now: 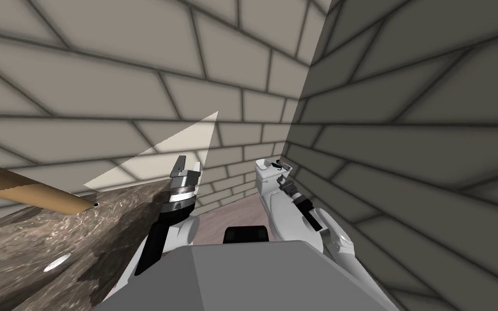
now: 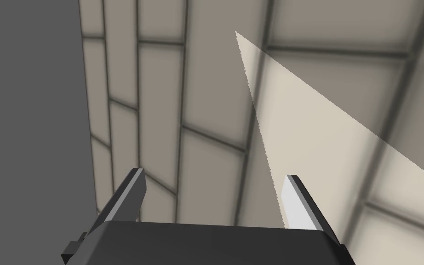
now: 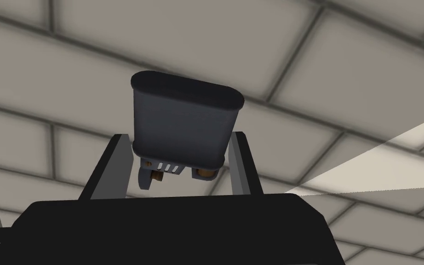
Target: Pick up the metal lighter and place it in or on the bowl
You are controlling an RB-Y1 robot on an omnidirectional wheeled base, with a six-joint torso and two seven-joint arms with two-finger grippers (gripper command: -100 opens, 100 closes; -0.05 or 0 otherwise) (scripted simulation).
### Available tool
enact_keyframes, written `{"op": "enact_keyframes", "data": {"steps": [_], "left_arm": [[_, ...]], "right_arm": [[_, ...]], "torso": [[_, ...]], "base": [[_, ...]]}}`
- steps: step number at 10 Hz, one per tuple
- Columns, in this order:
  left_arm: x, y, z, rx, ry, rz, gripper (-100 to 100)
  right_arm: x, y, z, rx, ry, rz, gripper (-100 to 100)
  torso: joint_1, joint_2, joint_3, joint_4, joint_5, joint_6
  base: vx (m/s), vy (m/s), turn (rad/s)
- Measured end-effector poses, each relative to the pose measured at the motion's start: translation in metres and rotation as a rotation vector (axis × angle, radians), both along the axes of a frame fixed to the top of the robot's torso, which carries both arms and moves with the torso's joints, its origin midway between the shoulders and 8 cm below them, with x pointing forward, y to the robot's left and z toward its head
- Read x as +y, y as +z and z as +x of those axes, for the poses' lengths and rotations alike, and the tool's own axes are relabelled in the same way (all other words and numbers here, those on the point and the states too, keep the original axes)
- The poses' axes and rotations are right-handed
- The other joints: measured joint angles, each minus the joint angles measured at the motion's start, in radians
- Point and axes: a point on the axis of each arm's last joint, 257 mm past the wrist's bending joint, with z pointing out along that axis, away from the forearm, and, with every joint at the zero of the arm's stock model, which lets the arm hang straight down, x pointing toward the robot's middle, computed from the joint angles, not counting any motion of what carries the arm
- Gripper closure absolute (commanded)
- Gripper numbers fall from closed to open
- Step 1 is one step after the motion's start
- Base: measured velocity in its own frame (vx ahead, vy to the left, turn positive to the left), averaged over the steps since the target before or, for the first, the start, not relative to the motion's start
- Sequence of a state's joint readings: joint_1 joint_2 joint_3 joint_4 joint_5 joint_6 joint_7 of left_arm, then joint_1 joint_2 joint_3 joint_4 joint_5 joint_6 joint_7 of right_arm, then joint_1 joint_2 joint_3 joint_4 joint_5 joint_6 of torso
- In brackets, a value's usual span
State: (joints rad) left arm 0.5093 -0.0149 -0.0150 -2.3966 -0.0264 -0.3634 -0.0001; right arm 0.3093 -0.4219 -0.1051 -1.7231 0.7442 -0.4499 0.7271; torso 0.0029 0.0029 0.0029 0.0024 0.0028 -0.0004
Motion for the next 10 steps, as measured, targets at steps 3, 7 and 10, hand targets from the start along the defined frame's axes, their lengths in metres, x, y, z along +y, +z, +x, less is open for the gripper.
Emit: {"op": "enact_keyframes", "data": {"steps": [3,7,10], "left_arm": [[0.0,0.0,0.0,0.0,0.0,0.0,0],[0.0,0.0,0.0,0.0,0.0,0.0,0],[0.0,0.0,0.0,0.0,0.0,0.0,0]], "right_arm": [[-0.017,0.004,0.002,0.02,-0.031,0.002,100],[-0.038,0.006,0.001,0.06,-0.083,0.021,100],[-0.055,0.004,-0.001,0.094,-0.127,0.044,100]], "torso": [[0.005,-0.014,-0.008,-0.004,0.0,-0.001],[0.004,-0.017,-0.011,-0.004,-0.001,-0.001],[0.004,-0.021,-0.013,-0.005,-0.002,-0.001]], "base": [[0.152,0.064,0.047],[0.18,0.059,0.06],[0.23,0.063,0.065]]}}
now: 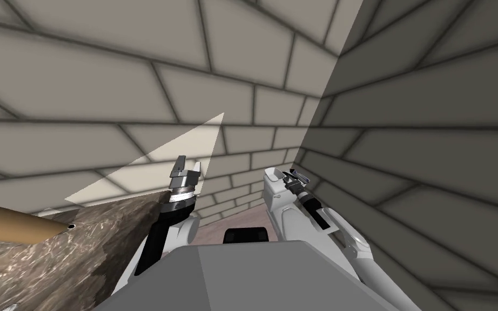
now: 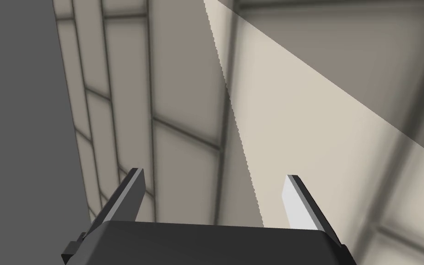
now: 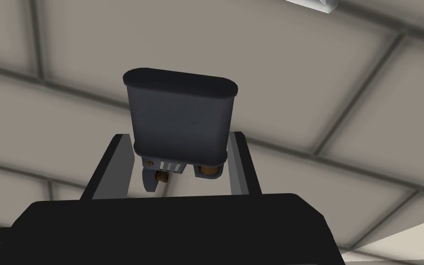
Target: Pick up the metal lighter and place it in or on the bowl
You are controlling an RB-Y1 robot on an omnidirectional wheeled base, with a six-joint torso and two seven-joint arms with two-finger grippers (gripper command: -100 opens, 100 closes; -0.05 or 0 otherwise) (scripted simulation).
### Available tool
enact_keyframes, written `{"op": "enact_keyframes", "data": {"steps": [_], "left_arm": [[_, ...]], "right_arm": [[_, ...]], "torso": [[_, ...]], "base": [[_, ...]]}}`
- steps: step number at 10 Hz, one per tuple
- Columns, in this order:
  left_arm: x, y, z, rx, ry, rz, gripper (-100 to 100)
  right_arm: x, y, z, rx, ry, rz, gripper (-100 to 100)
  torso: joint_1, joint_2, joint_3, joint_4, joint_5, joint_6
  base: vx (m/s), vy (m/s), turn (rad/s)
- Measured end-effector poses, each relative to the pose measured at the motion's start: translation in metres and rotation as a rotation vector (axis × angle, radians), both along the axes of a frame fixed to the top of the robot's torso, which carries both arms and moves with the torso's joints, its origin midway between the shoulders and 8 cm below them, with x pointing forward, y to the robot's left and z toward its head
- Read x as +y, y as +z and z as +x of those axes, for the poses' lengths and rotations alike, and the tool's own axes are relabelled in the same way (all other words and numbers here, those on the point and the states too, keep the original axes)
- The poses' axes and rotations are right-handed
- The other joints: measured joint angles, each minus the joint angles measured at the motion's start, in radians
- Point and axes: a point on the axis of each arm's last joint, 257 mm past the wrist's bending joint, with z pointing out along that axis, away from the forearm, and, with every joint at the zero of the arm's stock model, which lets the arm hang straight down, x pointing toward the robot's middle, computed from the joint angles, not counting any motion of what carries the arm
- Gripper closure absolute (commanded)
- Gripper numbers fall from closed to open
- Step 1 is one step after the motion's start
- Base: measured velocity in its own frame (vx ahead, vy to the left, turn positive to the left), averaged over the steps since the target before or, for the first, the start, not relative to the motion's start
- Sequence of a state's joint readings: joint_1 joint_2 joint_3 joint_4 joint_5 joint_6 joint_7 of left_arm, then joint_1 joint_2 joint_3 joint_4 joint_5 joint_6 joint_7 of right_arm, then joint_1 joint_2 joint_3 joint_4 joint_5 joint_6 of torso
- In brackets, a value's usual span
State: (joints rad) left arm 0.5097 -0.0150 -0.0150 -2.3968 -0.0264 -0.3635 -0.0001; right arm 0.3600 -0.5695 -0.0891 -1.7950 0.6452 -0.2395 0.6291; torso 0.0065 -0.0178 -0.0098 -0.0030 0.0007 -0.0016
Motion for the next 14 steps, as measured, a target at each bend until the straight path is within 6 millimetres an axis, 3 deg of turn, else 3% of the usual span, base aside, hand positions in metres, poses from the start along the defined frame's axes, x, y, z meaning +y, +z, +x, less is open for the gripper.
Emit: {"op": "enact_keyframes", "data": {"steps": [5,6,10,11,12,14], "left_arm": [[0.0,0.0,0.0,0.0,0.0,0.0,0],[0.0,0.0,0.0,0.0,0.0,0.0,0],[0.0,0.0,0.0,0.0,0.0,0.0,0],[0.0,0.0,0.0,0.0,0.0,0.0,0],[0.0,0.0,0.0,0.0,0.0,0.0,0],[0.0,0.0,0.0,0.0,0.0,0.0,0]], "right_arm": [[-0.023,-0.003,-0.004,0.053,-0.067,0.038,100],[-0.024,-0.003,-0.004,0.054,-0.071,0.041,-100],[-0.024,-0.003,-0.004,0.054,-0.071,0.041,-100],[-0.024,-0.003,-0.004,0.054,-0.071,0.041,0],[-0.024,-0.003,-0.004,0.053,-0.071,0.041,-100],[-0.028,0.009,-0.008,0.051,-0.069,0.038,-100]], "torso": [[-0.001,0.005,0.003,0.001,0.0,0.001],[-0.003,0.01,0.006,0.002,-0.001,0.001],[-0.005,0.018,0.01,0.004,-0.001,0.002],[-0.005,0.018,0.01,0.004,-0.001,0.002],[-0.005,0.018,0.01,0.004,-0.001,0.002],[-0.003,0.018,0.01,0.004,-0.001,0.002]], "base": [[0.147,0.055,0.043],[0.015,0.005,0.001],[0.002,0.001,0.0],[0.0,0.0,0.0],[0.007,0.011,-0.013],[0.015,0.02,-0.015]]}}
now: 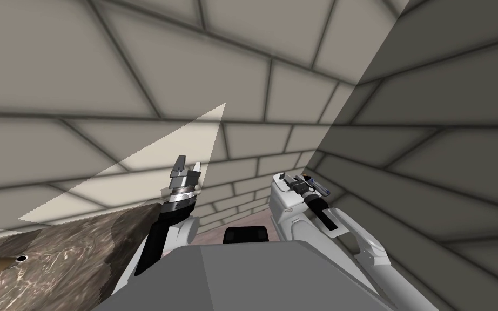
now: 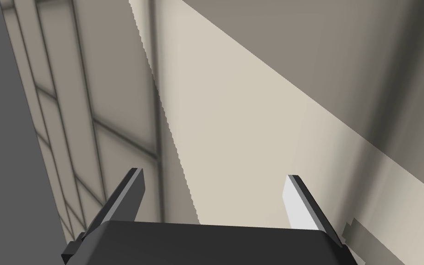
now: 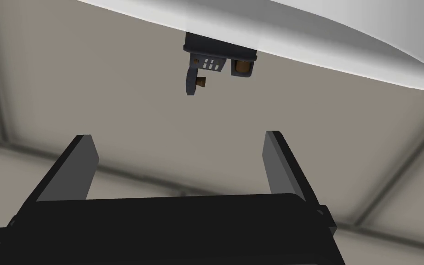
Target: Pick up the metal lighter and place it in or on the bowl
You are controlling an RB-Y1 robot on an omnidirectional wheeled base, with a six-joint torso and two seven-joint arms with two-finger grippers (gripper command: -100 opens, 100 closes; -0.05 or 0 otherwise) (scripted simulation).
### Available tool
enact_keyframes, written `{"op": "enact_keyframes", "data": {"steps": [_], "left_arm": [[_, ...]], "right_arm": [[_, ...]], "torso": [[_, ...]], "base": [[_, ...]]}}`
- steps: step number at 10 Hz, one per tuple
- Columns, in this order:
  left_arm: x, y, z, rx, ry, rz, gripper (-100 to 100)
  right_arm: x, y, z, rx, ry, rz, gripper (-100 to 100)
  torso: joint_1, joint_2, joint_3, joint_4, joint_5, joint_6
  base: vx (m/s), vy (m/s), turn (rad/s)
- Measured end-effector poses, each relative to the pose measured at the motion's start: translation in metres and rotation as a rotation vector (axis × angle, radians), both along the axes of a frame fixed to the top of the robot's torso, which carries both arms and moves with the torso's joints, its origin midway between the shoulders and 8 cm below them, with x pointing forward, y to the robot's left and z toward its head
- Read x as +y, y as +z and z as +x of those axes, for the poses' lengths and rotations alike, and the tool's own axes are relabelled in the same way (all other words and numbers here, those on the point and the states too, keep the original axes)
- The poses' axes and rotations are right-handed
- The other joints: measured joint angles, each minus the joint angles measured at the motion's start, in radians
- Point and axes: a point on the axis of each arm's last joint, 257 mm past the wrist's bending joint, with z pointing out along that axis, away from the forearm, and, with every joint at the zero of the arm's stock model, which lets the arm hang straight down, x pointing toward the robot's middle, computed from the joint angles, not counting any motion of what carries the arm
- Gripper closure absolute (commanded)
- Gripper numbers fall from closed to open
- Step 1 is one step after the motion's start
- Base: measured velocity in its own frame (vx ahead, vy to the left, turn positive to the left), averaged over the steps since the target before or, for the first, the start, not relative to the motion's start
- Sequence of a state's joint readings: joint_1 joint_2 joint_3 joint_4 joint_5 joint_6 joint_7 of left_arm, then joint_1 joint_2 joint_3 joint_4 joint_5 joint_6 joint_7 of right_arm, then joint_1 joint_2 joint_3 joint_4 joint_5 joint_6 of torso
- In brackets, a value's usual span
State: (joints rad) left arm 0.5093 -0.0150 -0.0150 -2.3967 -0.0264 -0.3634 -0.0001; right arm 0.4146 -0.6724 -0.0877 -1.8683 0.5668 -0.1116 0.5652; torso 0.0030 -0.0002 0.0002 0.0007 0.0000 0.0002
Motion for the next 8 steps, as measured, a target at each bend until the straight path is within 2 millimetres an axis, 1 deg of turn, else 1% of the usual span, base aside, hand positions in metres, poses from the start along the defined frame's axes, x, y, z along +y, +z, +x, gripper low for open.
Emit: {"op": "enact_keyframes", "data": {"steps": [2,7,8], "left_arm": [[0.0,0.0,0.0,0.0,0.0,0.0,0],[0.0,0.0,0.0,0.0,0.0,0.0,0],[0.0,0.0,0.0,0.0,0.0,0.0,0]], "right_arm": [[-0.005,0.013,0.0,0.0,-0.001,0.0,-100],[-0.009,0.039,-0.003,0.002,0.008,0.003,-100],[-0.009,0.04,-0.003,0.003,0.007,0.004,0]], "torso": [[0.0,0.0,0.0,0.0,0.0,0.0],[0.0,0.0,0.0,0.0,0.0,0.0],[-0.001,0.0,0.0,0.0,0.0,0.0]], "base": [[0.012,0.017,-0.009],[0.012,0.014,-0.009],[0.0,0.0,0.0]]}}
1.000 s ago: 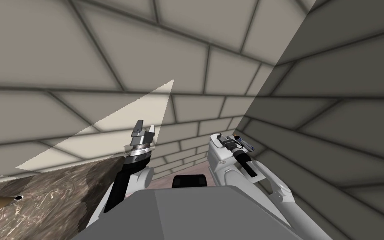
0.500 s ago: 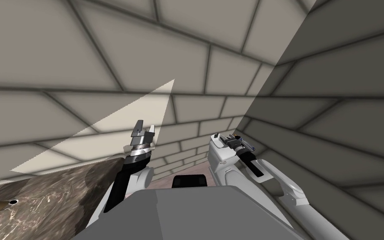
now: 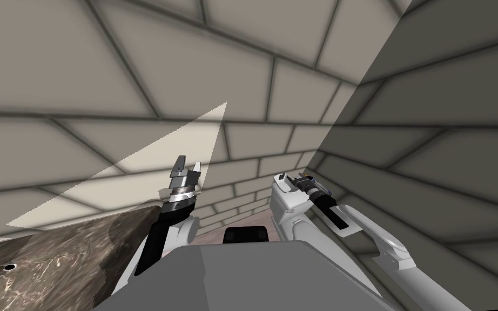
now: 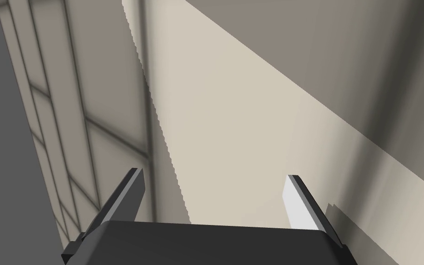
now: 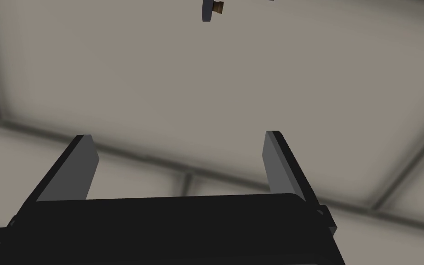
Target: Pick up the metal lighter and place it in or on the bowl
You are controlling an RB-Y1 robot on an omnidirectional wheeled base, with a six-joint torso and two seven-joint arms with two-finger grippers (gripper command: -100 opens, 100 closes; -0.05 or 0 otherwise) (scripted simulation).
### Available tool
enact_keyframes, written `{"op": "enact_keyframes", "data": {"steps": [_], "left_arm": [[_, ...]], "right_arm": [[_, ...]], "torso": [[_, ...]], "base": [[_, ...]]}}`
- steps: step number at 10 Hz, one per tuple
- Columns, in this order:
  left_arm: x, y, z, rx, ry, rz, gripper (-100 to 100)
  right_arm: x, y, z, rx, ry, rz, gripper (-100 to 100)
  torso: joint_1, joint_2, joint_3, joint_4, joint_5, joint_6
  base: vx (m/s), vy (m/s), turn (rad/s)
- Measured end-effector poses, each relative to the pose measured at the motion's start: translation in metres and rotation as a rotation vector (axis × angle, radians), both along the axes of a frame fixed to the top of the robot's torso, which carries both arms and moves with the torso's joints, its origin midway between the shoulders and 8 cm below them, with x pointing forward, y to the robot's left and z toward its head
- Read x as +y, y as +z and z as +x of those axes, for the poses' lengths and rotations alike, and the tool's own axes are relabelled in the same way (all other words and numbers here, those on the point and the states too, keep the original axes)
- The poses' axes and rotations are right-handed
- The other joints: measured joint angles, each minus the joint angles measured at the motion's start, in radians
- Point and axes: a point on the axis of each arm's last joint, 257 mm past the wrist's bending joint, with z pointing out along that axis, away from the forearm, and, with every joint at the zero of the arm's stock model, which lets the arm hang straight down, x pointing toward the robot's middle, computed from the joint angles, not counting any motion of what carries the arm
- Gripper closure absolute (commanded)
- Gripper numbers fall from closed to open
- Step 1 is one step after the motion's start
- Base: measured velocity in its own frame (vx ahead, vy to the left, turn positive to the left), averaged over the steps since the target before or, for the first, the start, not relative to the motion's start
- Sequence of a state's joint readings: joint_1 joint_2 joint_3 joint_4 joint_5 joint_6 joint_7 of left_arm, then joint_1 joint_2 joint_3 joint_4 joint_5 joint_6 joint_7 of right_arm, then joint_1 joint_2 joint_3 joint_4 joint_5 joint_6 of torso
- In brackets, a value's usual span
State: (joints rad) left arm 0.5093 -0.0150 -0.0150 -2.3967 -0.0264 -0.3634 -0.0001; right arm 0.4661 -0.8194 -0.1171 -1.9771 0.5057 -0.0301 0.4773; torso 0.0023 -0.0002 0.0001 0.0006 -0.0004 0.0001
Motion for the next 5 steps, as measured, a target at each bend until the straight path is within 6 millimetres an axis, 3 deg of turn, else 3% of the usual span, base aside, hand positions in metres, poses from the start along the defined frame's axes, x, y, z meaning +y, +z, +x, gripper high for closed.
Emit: {"op": "enact_keyframes", "data": {"steps": [5], "left_arm": [[0.0,0.0,0.0,0.0,0.0,0.0,0]], "right_arm": [[0.0,0.0,0.0,0.0,0.0,0.0,0]], "torso": [[-0.001,0.001,0.0,0.0,0.0,0.0]], "base": [[0.0,0.0,0.0]]}}
